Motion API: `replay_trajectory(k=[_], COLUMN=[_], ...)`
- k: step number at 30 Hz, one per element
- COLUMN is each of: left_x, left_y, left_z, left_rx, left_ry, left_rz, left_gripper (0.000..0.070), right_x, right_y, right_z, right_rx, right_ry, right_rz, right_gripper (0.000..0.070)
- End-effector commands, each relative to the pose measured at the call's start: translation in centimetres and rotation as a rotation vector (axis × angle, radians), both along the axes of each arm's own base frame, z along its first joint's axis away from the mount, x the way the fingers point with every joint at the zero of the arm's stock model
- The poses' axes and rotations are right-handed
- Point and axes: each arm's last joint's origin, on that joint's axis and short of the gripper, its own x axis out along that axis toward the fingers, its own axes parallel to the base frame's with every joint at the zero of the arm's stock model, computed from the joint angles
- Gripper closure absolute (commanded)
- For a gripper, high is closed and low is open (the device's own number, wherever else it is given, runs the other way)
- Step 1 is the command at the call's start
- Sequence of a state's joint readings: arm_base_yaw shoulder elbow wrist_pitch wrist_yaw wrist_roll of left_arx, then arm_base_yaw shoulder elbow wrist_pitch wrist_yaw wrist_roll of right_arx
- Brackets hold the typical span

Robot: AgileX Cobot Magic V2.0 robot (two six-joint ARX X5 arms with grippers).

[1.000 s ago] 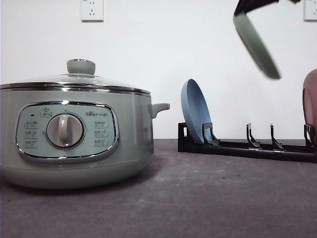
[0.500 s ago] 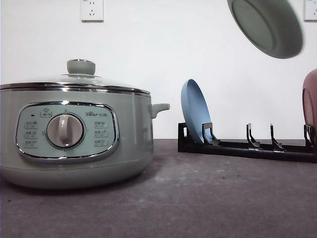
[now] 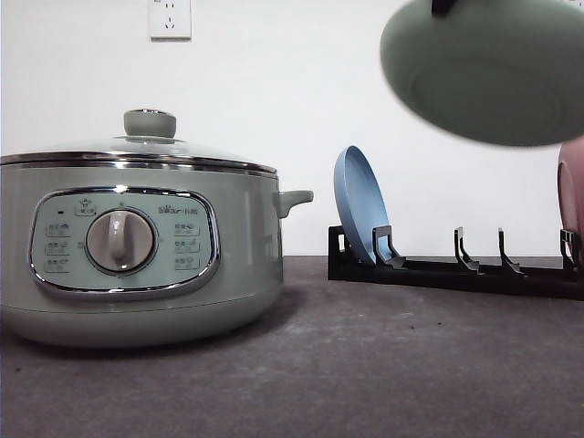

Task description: Transfer potato from steamer to green plate

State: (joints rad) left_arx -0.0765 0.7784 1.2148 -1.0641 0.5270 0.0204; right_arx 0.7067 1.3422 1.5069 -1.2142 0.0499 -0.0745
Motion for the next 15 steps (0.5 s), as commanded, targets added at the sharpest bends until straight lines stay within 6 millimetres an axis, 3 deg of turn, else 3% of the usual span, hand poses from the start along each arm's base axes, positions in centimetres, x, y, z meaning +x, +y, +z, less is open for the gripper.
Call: replay_trajectory(k=[1, 7, 15], left_x=[0.0, 0.0, 0.0], left_y=[0.0, 0.0, 0.0], left_z=[0.6, 0.6, 0.6], left_rx=[0.001, 0.001, 0.001], left_ry=[-0.034, -0.034, -0.034], left_rz=[-0.011, -0.011, -0.011], left_gripper=[0.0105, 0.0105, 0.0105], right_x=[-0.3, -2.0, -4.0], right_y=[0.9, 3.0, 5.3], right_z=[-1.0, -6.1, -11.2], right_rx=[-0.036, -0.133, -0.153], right_ry=[0.006, 0.057, 0.074], right_rz=[0.025, 0.078, 0.177], right_gripper=[0.0693, 0.0693, 0.0693])
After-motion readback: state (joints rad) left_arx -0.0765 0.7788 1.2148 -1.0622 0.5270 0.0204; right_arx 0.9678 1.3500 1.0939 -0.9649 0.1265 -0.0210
